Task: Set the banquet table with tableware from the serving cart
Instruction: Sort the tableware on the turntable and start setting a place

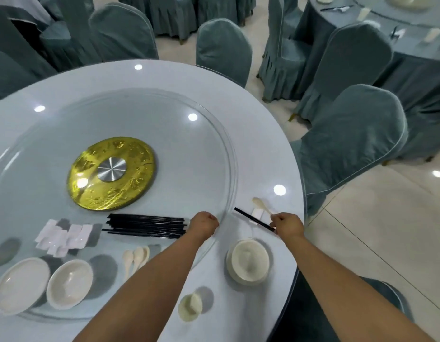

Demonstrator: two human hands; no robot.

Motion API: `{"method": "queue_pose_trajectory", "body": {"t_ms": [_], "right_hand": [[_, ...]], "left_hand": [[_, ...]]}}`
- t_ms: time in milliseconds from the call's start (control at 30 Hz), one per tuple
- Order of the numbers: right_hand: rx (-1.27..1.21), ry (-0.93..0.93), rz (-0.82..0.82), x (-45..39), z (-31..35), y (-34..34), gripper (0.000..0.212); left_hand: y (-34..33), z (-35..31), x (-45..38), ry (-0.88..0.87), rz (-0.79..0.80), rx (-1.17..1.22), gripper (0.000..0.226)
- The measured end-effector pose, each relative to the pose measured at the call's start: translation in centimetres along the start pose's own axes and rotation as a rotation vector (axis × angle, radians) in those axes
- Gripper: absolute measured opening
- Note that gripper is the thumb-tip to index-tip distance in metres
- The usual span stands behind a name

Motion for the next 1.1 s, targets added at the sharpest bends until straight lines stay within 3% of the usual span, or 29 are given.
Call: {"method": "queue_pose_trajectory", "body": {"t_ms": [333, 567, 800, 1100], "right_hand": [[-0.058, -0.116, 0.248, -4.9, -4.2, -1.0, 0.019], [-0.101, -0.137, 0.187, -6.6, -5.3, -1.3, 0.020], [-0.166, -0.156, 0.171, -6.5, -4.8, -1.6, 0.037], [0.067, -0.083, 0.089, -4.7, -3.7, 0.0, 0.031]], "left_hand": [[-2.1, -2.3, -2.8, -0.232, -0.176, -0.127, 0.019], [-3.4, -2.4, -3.6, -0.281, -0.171, -0.185, 0.019], [-3.4, -1.5, -3.3, -0.262, -0.173, -0.182, 0.019], [-1.7, -1.1, -1.4, -0.237, -0.175, -0.186, 0.019]]}}
Point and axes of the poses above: each hand's wrist, its own x-axis away from the middle knuckle, its own y-axis out of the back of the hand, z = x × y, the point moved 9 cm from there along -x, towards the middle knuckle, and after that the axes turned 10 degrees about x, right-handed, at the moved point
